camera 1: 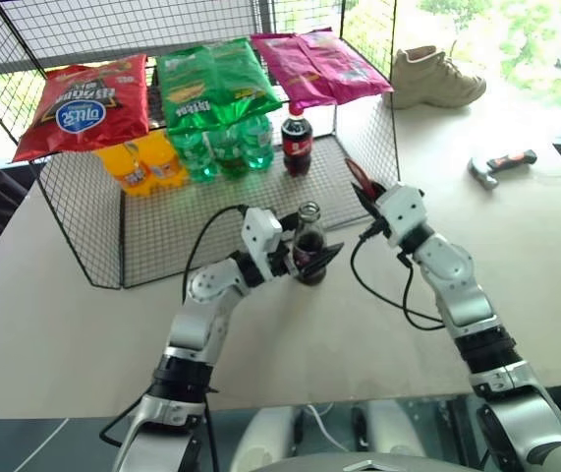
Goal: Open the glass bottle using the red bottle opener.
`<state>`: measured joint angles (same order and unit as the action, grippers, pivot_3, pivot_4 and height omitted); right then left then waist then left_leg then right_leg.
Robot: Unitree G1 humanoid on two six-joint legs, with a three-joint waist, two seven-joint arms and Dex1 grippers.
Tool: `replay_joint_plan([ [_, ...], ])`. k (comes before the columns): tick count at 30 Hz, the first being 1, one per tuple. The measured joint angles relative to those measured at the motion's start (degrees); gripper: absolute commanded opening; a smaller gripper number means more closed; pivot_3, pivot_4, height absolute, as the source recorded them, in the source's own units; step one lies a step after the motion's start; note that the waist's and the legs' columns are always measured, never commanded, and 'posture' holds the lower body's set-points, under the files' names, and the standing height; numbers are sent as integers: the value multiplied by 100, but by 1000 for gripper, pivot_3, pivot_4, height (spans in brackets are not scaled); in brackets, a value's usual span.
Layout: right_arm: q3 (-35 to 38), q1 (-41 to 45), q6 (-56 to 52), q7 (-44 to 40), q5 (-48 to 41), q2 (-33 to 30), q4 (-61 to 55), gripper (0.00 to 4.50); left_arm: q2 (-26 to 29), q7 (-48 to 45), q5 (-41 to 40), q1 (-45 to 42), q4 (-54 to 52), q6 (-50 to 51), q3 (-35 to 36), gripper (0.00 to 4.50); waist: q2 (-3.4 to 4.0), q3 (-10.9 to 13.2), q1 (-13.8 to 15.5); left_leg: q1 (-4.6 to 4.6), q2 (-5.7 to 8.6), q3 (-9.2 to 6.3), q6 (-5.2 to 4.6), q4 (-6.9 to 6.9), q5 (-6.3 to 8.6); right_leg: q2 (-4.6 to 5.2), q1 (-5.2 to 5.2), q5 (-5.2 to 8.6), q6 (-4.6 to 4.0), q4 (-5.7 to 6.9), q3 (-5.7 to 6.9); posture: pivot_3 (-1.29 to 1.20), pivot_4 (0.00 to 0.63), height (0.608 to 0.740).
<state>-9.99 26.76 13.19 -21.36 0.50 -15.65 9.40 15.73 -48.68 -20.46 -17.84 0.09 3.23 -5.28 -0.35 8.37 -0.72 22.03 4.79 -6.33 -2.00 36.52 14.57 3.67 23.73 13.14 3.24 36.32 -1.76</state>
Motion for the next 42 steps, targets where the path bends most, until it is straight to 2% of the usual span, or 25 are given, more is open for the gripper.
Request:
replay_joint_plan([
  [14,265,-853,-1452,-212,-756,144,-858,0,382,-140,-16,555,-692,245,16,4392,0,0,4,-2,-1,1,0,1,0,4,0,0,0,6,-2,0,150,740],
  [23,461,-1408,-2432,-83,-1064,257,-1582,0,693,-19,-115,1321,-1374,447,117,4392,1,0,7,-3,-1,2,-1,0,1,7,-1,0,0,6,-4,0,150,740],
  [27,619,-1581,-2733,-27,-1150,249,-1756,1712,753,78,-112,1724,-1563,511,115,4500,1,0,17,-3,-1,1,-1,1,1,9,-2,0,0,10,-2,0,150,740],
  [28,649,-1587,-2773,-22,-1149,243,-1757,2324,753,122,-105,1764,-1575,512,114,4500,1,0,16,-4,-1,2,-1,1,1,9,-2,0,0,12,-2,0,150,740],
  [32,659,-1567,-2879,49,-1138,283,-1790,4200,689,321,14,1682,-1538,429,129,4500,0,0,16,-9,0,2,1,3,0,7,-3,0,0,24,0,0,150,740],
  [36,502,-1443,-3087,122,-1059,418,-1962,4200,532,518,184,1322,-1286,200,133,4500,0,-1,12,-10,0,3,3,7,-2,5,-3,0,0,29,-1,0,150,740],
  [42,349,-1441,-3278,177,-1021,547,-2167,4200,489,494,239,1346,-1056,-12,71,4500,-1,-1,6,-7,2,4,3,7,-2,7,-1,0,-1,25,-3,0,150,740],
])
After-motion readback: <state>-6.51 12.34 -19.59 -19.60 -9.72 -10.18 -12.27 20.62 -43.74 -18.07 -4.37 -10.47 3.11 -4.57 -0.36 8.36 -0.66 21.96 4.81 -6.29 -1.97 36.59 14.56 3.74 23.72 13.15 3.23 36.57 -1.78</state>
